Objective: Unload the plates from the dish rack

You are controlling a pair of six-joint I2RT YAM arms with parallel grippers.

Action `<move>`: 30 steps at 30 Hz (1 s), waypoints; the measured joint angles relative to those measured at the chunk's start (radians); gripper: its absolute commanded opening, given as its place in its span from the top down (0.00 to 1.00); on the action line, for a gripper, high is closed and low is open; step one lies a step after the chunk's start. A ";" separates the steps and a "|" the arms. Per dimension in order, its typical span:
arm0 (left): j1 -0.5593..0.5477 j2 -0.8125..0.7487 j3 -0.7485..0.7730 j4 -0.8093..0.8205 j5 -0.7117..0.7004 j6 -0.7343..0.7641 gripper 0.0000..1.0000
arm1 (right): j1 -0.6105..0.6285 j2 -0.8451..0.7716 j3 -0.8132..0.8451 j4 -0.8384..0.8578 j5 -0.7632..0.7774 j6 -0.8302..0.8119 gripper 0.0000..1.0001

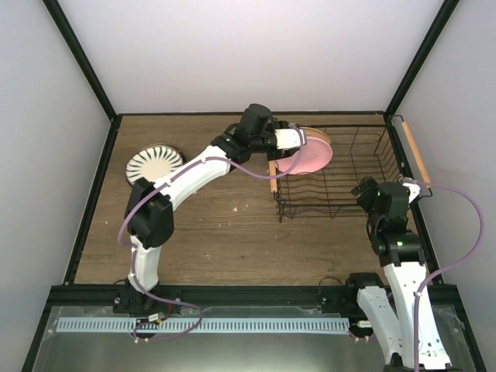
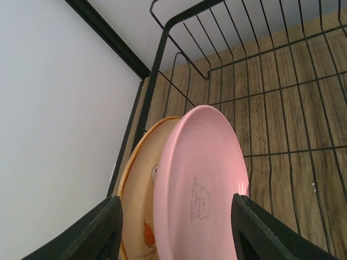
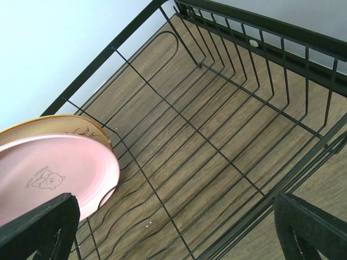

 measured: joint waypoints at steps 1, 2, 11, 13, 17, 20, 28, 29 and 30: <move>-0.004 0.014 0.016 -0.008 -0.002 0.004 0.42 | 0.000 0.001 0.000 0.000 0.003 -0.001 0.00; -0.006 0.027 0.026 -0.013 -0.005 0.006 0.42 | 0.000 0.002 0.000 0.000 0.004 -0.003 0.00; -0.013 0.171 0.164 -0.101 -0.034 0.001 0.42 | 0.000 0.019 0.000 0.002 0.008 -0.014 0.00; -0.013 0.197 0.203 -0.111 -0.040 -0.006 0.44 | 0.000 0.019 0.000 0.002 0.011 -0.015 0.00; -0.016 0.240 0.265 -0.128 -0.057 -0.015 0.51 | 0.000 0.019 0.000 0.002 0.013 -0.019 0.00; -0.020 0.259 0.284 -0.140 -0.075 -0.013 0.58 | 0.000 0.016 0.000 0.001 0.019 -0.019 0.00; -0.026 0.296 0.310 -0.113 -0.155 -0.015 0.91 | 0.000 -0.004 0.000 -0.005 0.032 -0.018 0.00; -0.026 0.298 0.310 -0.109 -0.170 -0.019 0.95 | 0.000 -0.005 0.000 -0.007 0.034 -0.018 0.00; -0.027 0.298 0.311 -0.103 -0.188 -0.019 0.96 | 0.000 -0.005 0.000 -0.009 0.034 -0.018 0.00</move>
